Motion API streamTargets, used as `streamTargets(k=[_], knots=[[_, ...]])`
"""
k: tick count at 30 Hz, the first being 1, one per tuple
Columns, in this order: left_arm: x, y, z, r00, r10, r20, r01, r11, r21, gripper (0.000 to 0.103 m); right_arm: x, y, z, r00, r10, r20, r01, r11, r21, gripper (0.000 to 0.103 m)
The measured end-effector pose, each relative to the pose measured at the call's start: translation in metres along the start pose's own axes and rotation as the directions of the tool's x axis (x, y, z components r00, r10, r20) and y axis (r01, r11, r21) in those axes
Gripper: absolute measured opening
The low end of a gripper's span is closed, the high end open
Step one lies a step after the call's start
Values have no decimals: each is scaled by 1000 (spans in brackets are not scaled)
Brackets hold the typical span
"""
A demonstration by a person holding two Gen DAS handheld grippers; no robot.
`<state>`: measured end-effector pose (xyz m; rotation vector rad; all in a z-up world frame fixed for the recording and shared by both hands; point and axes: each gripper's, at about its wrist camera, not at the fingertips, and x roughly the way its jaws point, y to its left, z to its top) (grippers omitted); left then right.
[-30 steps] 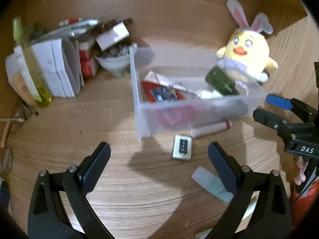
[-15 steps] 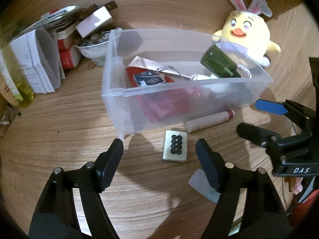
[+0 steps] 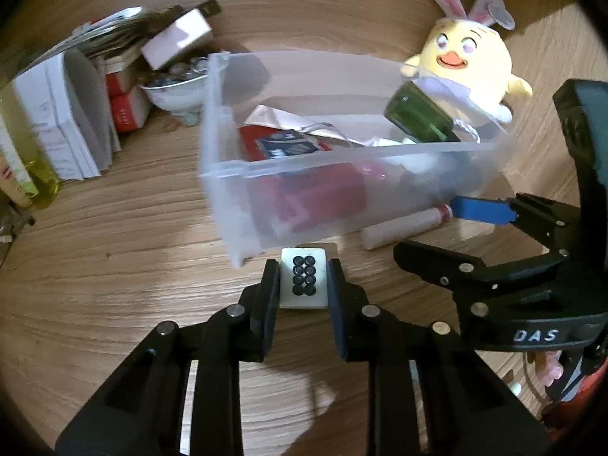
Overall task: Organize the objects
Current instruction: 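Grasp the white domino tile with the left tool while the right tool grasps the white red-banded tube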
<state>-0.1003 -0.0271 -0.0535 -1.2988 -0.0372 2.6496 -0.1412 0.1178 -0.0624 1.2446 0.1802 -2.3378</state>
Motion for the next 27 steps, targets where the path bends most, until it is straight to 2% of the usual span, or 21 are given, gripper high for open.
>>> streamTargets(k=[9,14,17,20,22,25,27], knots=[[-16,15,-12,999,5,43,-6,1000,2,24,11,12,5,997,-61,-51,63,997,39,87],[-20,18,-13,998,1,58,-1,1000,2,24,17,18,9,993,-100,-63,104,992,72,98],[-20,18,-13,999,-17,52,17,1000,-4,24,21,25,9,989,-137,-62,140,988,62,100],[-19,16,-13,999,-26,39,26,1000,5,26,21,26,7,988,-147,-58,150,987,52,99],[-16,14,-13,999,-27,21,27,1000,11,34,20,23,7,989,-139,-54,142,988,62,97],[-14,12,-13,1000,-17,17,17,1000,17,43,16,16,6,991,-129,-43,132,988,85,91],[-13,12,-13,1000,-14,13,14,1000,20,44,15,14,6,990,-136,-37,139,986,94,85]])
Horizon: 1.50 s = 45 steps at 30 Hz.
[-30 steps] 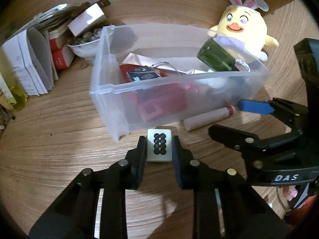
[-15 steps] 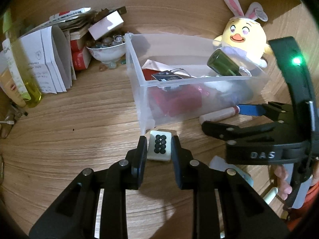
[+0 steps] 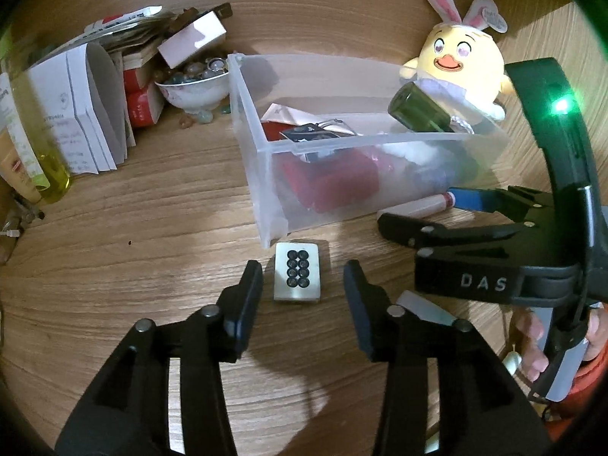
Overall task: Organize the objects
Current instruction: 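Grasp the white domino tile with the left tool while the right tool grasps the white red-banded tube, then carry the domino tile and tube over the clear box and release both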
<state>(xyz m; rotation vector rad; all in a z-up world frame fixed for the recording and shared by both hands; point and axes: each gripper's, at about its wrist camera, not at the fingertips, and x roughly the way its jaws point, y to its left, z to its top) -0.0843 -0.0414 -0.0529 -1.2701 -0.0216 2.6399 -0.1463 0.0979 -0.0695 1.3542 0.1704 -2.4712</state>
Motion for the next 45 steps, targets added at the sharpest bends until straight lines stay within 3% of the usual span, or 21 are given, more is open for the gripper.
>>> streamTargets(k=[6,8,15,25,45], knots=[[5,-3,2,1000,23,-6,-23,1000,10,44,-5,-10,-3,1000,18,16,-18,1000,14,83],[5,-4,2,1000,23,-4,-23,1000,21,24,-8,-14,-6,999,43,18,-43,999,24,83],[-4,-1,0,1000,-13,25,12,1000,3,24,-27,-32,-23,993,111,43,-114,992,63,83],[-22,-12,0,997,36,71,-34,999,-21,24,-56,-31,-27,988,85,128,-85,996,-4,83],[-74,-23,41,969,25,244,-17,999,-35,24,-96,-35,-10,961,78,263,-67,996,-52,83]])
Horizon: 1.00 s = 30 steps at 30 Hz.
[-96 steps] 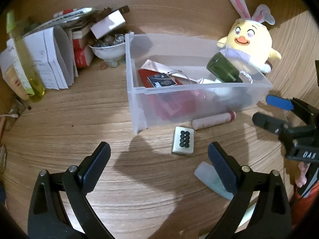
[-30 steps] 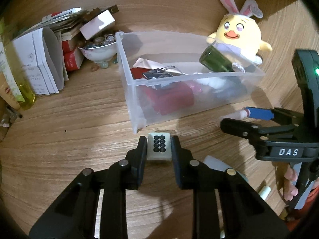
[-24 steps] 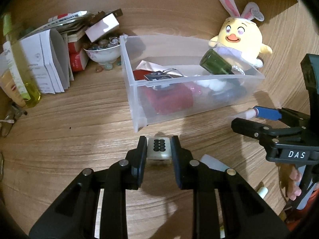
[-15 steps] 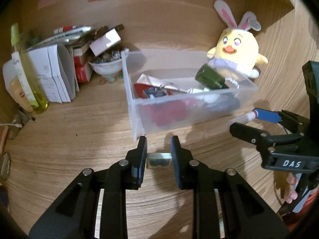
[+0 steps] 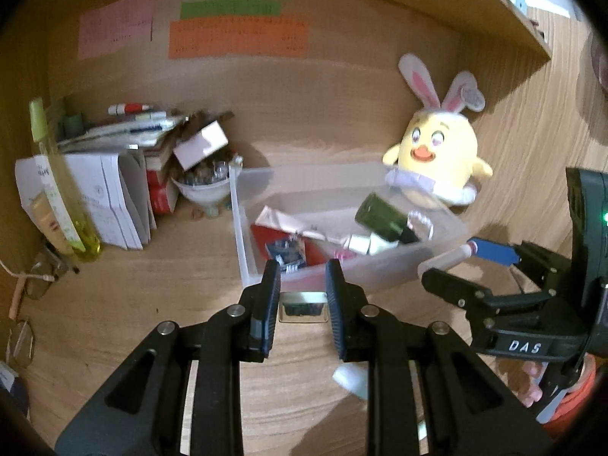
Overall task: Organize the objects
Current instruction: 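Carry the domino tile and tube over the clear box and release both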
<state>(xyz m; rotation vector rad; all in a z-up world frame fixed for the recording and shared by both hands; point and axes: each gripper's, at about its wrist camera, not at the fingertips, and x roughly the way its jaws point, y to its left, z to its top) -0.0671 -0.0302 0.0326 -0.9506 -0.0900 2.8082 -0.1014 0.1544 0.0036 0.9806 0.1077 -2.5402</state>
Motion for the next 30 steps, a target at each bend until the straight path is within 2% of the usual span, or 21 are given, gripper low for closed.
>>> streamTargets(k=[7,14,22,30], knots=[[-4,0,20,999,6,46,-5,1000,-5,24,-6,-1,17,999,1,50,0,1000,-9,83],[9,-1,36,999,22,43,-21,1000,-18,24,6,-5,32,997,48,53,-48,999,-4,83],[33,10,42,1000,24,10,-23,998,-55,24,38,-7,44,995,96,-9,-96,995,0,83],[68,19,38,998,14,-63,-19,997,-80,24,66,0,40,996,69,-61,-71,997,-21,83]])
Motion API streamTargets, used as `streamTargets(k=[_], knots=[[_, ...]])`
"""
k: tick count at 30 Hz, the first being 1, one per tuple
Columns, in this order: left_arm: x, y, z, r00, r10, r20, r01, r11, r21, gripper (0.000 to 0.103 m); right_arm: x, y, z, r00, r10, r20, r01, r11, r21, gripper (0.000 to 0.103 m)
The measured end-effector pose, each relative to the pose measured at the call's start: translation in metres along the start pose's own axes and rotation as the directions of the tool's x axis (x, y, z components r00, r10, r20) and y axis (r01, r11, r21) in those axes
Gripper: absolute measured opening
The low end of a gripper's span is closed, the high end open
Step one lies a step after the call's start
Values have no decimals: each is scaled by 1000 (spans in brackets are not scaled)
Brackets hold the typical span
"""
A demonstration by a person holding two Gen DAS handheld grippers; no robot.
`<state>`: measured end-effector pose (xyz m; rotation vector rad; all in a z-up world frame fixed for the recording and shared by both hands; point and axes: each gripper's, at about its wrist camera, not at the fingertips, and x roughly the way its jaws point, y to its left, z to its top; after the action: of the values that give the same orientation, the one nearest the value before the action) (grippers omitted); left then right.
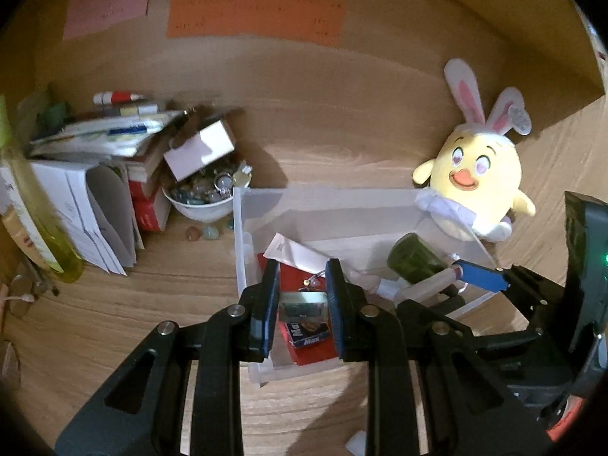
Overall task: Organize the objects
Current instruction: 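Carry the domino tile and tube over the clear box and release both, then withdraw both open tools from the clear box toward the remaining desk items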
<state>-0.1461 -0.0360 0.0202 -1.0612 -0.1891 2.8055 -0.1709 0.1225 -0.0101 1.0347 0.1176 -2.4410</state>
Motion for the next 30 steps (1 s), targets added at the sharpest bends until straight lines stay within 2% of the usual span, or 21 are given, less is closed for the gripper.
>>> streamTargets(k=[6,15,17,21,24,26,30], knots=[[16,-4,-4,999,-9,-42,10,1000,6,24,7,0,1,1000,-31,-4,31,999,-18,84],[16,-10,-4,999,-9,-47,10,999,35,24,7,0,2,999,-53,-2,53,998,-23,85],[14,-11,-4,999,-6,-44,8,999,39,33,8,-2,2,999,-39,-13,39,999,-12,86],[5,-14,-5,1000,1,-24,0,999,48,43,8,-8,2,999,-6,-34,7,1000,18,87],[-3,-17,-5,1000,7,-8,-6,998,56,53,6,-7,2,999,-10,-34,10,1000,14,87],[-10,-18,-4,1000,12,10,-12,998,59,64,3,-6,2,999,-10,-33,10,1000,7,87],[-26,-19,-5,999,20,42,-23,998,60,77,-5,-2,2,1000,-13,-17,12,1000,-16,87]])
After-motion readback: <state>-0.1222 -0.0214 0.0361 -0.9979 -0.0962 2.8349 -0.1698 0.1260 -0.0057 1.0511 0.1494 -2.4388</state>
